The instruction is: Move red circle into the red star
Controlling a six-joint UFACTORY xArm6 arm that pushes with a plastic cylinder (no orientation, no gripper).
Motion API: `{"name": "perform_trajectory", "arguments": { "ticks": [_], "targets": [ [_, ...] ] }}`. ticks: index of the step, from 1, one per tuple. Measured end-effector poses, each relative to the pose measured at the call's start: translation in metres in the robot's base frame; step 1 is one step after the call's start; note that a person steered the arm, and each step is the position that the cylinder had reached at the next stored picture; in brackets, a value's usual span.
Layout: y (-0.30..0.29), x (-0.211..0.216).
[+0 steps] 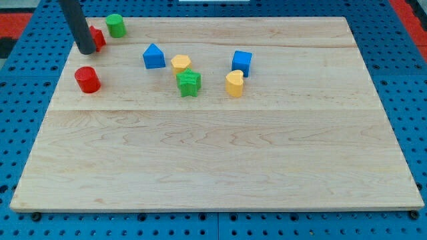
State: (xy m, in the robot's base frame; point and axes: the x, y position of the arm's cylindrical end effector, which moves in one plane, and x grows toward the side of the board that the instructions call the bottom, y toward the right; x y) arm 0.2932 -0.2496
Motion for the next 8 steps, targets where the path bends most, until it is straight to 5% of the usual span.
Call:
{"name": "perform_trajectory", "arguments": {
  "ticks": [2, 5, 8],
  "targets": [
    [0.034, -0.02],
    [0.065, 0.128],
    [0.04, 0.084]
  ]
}}
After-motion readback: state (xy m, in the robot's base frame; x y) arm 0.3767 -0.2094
